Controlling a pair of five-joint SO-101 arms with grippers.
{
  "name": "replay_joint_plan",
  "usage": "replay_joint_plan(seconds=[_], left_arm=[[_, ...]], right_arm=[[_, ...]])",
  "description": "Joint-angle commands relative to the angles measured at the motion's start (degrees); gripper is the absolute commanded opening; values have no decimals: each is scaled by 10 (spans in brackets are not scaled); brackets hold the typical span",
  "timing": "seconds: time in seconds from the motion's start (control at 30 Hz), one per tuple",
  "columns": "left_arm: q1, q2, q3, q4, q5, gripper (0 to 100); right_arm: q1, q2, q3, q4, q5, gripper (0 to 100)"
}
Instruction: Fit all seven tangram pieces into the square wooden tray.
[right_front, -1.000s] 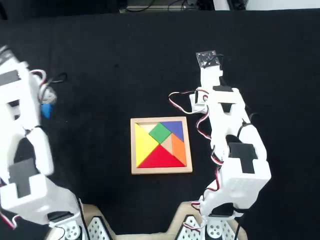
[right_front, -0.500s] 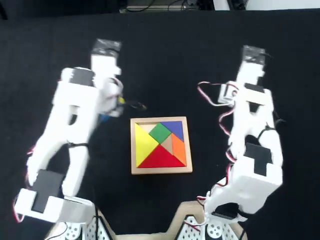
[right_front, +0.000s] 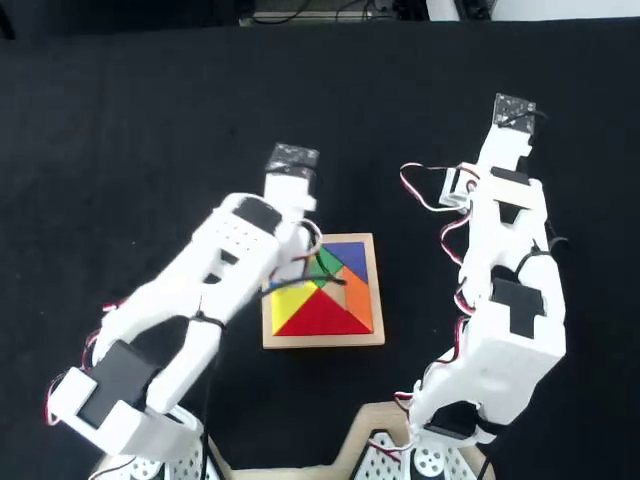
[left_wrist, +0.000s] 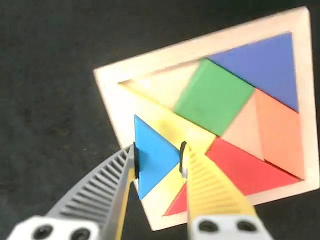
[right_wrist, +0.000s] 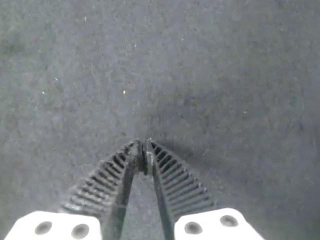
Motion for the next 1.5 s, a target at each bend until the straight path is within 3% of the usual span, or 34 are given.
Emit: replay_joint_plan(seconds=[0.0, 0.2, 0.47, 0.57, 0.67, 0.8, 0.97, 1.07, 1.17, 1.27, 1.33, 1.47], left_arm=[[22, -4, 7, -12, 4, 37], [13, -5, 7, 58, 6, 266], [-14, -11, -14, 54, -2, 277], [-79, -28, -74, 99, -52, 275], [-186, -64, -127, 150, -84, 274], [-341, -122, -126, 171, -97, 274], [-477, -165, -5, 83, -103, 274], [-518, -176, 95, 1, -153, 273], [-538, -179, 208, -99, -167, 273], [-555, -179, 287, -181, -168, 273], [-575, -188, 294, -189, -168, 256], [-594, -211, 305, -188, -167, 194]], right_arm=[[7, -5, -33, 4, -5, 11], [-11, -5, -34, 6, 18, 11], [-10, -3, -33, 6, 20, 12], [-10, -6, -29, 6, 20, 13], [-11, -8, -32, 11, 23, 14], [-43, -73, -33, 71, 97, 12], [-135, -196, -36, 178, 207, 15], [-203, -259, -36, 287, 327, 33], [-278, -294, -35, 417, 437, 120], [-324, -312, -36, 458, 453, 181], [-347, -316, -36, 467, 455, 173], [-394, -313, -32, 500, 457, 55]])
